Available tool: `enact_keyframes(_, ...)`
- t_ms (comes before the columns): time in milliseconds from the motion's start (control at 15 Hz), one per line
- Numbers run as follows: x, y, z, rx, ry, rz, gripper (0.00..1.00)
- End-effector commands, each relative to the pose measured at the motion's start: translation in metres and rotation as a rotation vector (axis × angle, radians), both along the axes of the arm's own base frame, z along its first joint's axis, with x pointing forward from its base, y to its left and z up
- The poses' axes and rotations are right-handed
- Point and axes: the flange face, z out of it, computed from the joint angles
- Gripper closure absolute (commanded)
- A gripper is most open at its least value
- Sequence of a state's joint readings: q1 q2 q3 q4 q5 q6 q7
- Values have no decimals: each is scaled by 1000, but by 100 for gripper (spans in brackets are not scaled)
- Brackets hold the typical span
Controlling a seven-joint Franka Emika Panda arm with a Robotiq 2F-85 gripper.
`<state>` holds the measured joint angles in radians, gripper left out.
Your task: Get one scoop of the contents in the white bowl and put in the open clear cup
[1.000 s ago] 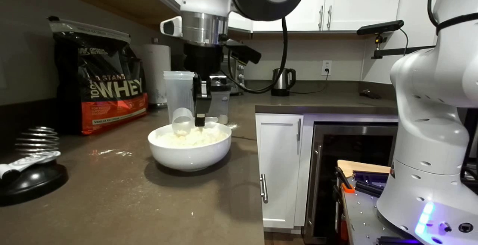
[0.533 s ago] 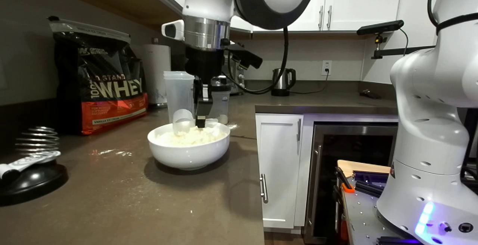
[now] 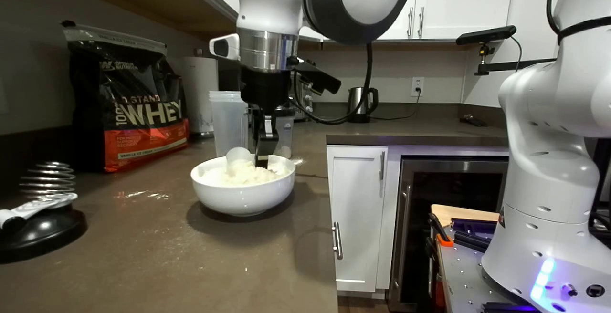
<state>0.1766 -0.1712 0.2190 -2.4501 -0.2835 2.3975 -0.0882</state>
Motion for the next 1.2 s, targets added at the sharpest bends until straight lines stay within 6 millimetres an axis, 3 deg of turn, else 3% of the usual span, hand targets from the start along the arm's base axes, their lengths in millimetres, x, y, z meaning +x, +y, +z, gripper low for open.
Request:
enact_keyframes(0, -10, 1, -4, -3, 0, 1, 98)
enact_keyframes(1133, -2, 6, 9, -16, 24, 17, 98)
